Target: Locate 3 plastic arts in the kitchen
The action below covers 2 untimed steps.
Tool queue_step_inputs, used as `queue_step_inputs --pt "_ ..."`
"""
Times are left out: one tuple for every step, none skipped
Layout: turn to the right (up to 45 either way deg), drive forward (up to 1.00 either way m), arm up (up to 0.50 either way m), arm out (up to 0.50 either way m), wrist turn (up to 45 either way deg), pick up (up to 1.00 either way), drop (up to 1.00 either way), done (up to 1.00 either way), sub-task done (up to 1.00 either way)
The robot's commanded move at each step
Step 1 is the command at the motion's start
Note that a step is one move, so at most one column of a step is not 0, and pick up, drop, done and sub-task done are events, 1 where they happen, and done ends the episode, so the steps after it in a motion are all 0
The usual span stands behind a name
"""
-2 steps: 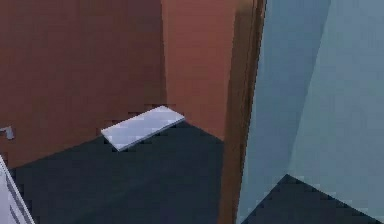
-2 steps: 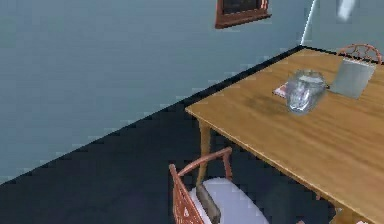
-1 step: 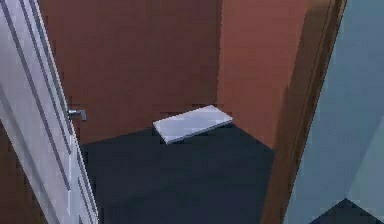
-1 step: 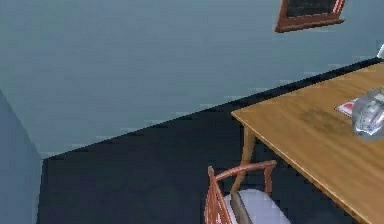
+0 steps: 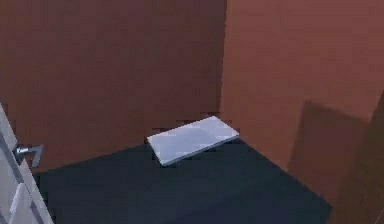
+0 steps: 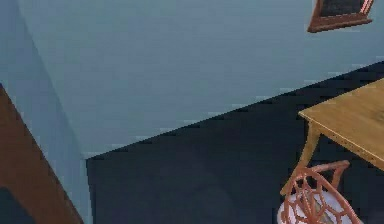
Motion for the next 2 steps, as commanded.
queue_step_inputs --pt "-15.0 0.0 0.0 0.0 0.0 0.0 0.0 0.0 0.0" --pt "0.0 1.0 0.0 0.0 0.0 0.0 0.0 0.0 0.0"
